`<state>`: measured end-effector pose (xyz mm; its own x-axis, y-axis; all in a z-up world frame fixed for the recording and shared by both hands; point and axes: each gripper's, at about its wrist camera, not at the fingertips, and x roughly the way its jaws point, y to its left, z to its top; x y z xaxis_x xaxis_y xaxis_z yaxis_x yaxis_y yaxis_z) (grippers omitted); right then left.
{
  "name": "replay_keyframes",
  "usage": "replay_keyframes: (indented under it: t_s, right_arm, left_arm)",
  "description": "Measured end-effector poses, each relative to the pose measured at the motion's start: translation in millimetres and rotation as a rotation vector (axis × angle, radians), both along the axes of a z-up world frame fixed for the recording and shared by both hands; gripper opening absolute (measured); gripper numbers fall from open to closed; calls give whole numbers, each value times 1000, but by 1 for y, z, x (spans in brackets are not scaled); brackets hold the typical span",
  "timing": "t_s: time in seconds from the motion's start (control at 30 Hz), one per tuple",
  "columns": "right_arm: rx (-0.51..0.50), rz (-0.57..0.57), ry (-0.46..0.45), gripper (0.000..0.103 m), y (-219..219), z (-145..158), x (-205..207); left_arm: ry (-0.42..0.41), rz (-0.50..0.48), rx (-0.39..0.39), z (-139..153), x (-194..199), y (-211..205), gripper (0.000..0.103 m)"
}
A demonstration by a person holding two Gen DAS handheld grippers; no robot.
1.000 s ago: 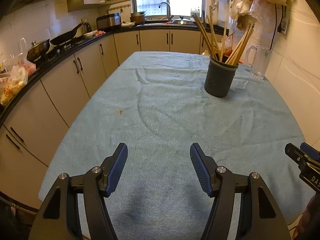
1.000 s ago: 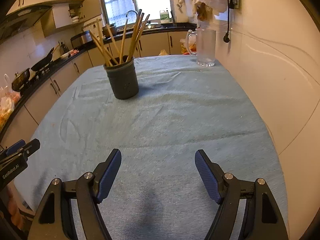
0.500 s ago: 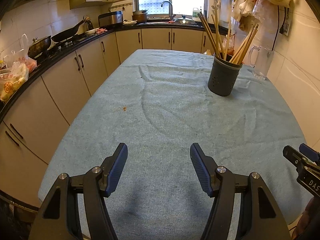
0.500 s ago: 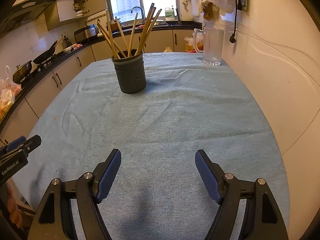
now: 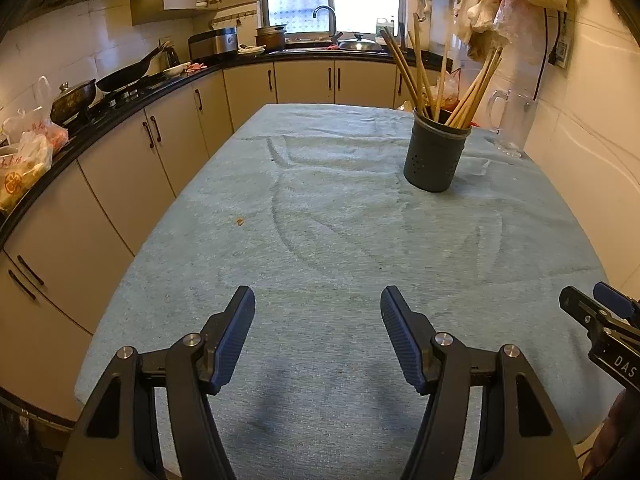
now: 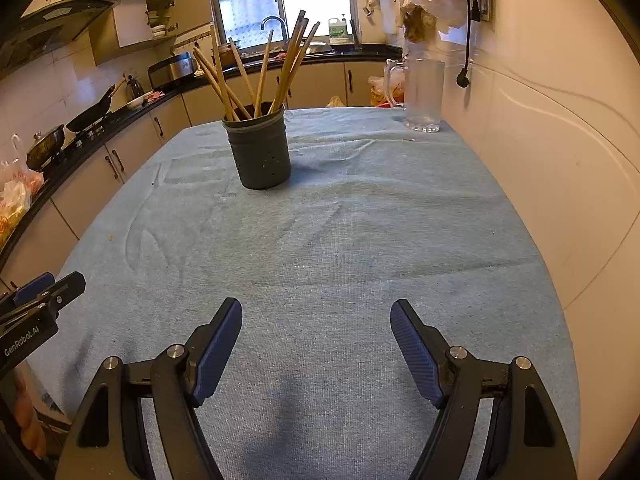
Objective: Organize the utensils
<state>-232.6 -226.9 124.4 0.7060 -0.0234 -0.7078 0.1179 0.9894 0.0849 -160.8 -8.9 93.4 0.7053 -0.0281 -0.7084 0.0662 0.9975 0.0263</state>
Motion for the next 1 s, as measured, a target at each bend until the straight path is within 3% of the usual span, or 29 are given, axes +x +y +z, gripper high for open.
replay_keyframes:
  t_s: [0.57,0.7,0.83,1.0]
  right_arm:
    - [23,-23,-39,82,-8,4,-13]
    - [33,-25,-49,82,-10,4,-17]
    - [41,-28,-66,82,-13,5,-23]
    - [55,-33,-90,82,-16,9,-31]
  left_arm:
    - [-46,-40,18,9,-16,-12,74]
    - [-98,-15,42,12,-24,-12,79]
    - [-184,39,44,21,-34,-6,90]
    - [-229,76,21,32,-43,-1,93]
